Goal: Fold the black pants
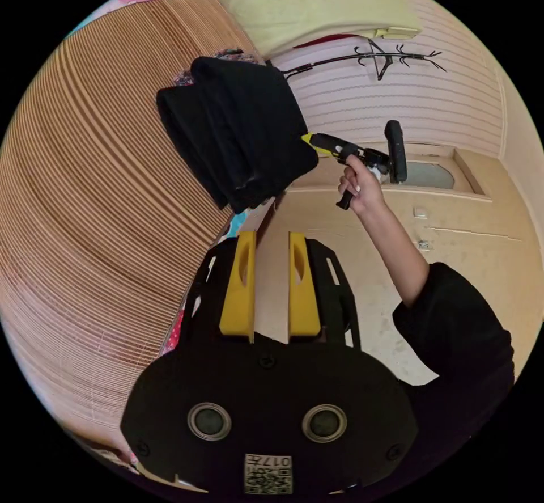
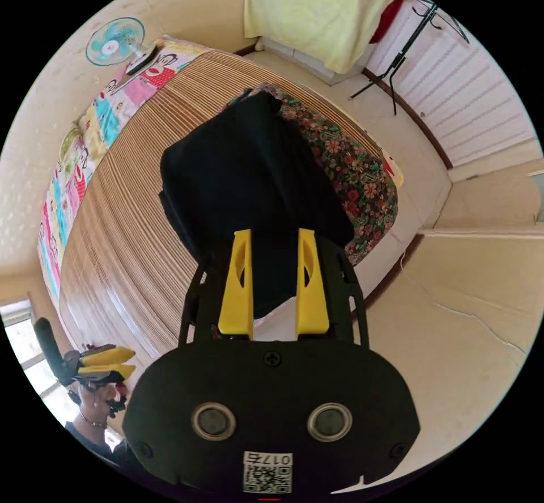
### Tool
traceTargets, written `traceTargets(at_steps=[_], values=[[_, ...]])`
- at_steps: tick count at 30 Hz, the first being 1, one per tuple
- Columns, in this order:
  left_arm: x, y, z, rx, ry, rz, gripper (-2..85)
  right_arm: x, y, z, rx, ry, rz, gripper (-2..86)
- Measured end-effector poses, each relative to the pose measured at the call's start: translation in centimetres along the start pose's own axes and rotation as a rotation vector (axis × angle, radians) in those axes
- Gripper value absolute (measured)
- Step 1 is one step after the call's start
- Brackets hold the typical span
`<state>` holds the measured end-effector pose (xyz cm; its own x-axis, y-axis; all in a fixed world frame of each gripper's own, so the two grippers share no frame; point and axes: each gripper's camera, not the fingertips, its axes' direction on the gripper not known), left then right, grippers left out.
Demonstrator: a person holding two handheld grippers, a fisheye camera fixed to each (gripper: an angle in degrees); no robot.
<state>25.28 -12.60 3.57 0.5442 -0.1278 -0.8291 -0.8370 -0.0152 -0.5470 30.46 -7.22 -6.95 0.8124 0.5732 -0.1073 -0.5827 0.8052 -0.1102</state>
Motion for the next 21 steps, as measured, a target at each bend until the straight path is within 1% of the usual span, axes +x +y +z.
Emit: traceTargets(at_steps=[1,2,3,4,6,7,8,9,10,11,12,13,14,15,16,17,18,19,20,21], values=[[-1.0,1.7,0.1,0.001,-0.02,-0.017,7.3,-1.5,1.2,1.6,0.034,0.103,-0.048,11.9],[-3.2,5.4,0.3,0.005,-0.053,-0.078,6.6,-3.1,2.2,3.4,0.045,0.219,-0.094,11.8],[-5.8,9.8,0.3,0.011,-0.068,-0.173,5.9,-3.9,2.6,4.3,0.049,0.27,-0.118,11.7],[-7.2,12.1,0.3,0.019,-0.068,-0.227,5.7,-5.2,3.3,5.4,0.058,0.352,-0.166,11.4],[-12.1,22.5,-0.8,0.104,-0.047,-0.462,4.9,-6.3,3.4,5.9,0.055,0.411,-0.176,10.4],[-13.0,25.1,-1.3,0.137,-0.043,-0.519,4.8,-6.2,3.1,5.4,0.052,0.414,-0.115,9.2],[-14.6,30.6,-2.2,0.219,-0.033,-0.635,4.5,-5.6,3.1,4.1,0.097,0.412,0.015,6.9],[-15.5,35.9,-3.3,0.325,-0.021,-0.729,4.5,-5.2,3.4,3.0,0.157,0.411,0.098,5.2],[-15.7,38.5,-3.8,0.383,-0.018,-0.767,4.4,-5.0,4.5,1.0,0.27,0.322,0.162,2.9],[-15.8,43.2,-4.7,0.492,-0.027,-0.838,4.3,-5.6,5.5,-0.4,0.327,0.211,0.162,1.8],[-15.5,47.6,-5.3,0.592,-0.058,-0.911,4.2,-6.1,6.0,-0.9,0.339,0.16,0.157,1.5],[-15.2,49.7,-5.6,0.638,-0.08,-0.948,4.2,-7.8,7.0,-1.4,0.353,0.07,0.127,1.1],[-14.5,53.4,-5.8,0.728,-0.127,-1.016,4.2,-10.2,8.1,-1.4,0.36,-0.026,0.054,0.8],[-13.7,56.7,-5.7,0.82,-0.167,-1.07,4.2,-11.7,8.7,-1.3,0.357,-0.077,0.001,0.7],[-13.4,58.1,-5.5,0.866,-0.18,-1.088,4.2,-15.0,9.9,-0.8,0.333,-0.184,-0.112,0.6],[-12.8,60.6,-4.9,0.962,-0.189,-1.111,4.2,-18.8,11.3,0.0,0.278,-0.314,-0.234,0.5],[-12.7,62.5,-4.1,1.038,-0.166,-1.121,4.3,-20.7,12.0,0.5,0.239,-0.388,-0.293,0.4],[-12.9,63.2,-3.8,1.063,-0.146,-1.12,4.3,-24.7,13.6,1.6,0.13,-0.56,-0.399,0.3],[-13.3,64.3,-3.6,1.09,-0.117,-1.099,4.3,-28.8,15.5,2.7,-0.025,-0.773,-0.505,0.3],[-13.6,65.3,-3.8,1.099,-0.128,-1.065,4.3,-30.9,16.6,3.2,-0.11,-0.888,-0.567,0.2]])
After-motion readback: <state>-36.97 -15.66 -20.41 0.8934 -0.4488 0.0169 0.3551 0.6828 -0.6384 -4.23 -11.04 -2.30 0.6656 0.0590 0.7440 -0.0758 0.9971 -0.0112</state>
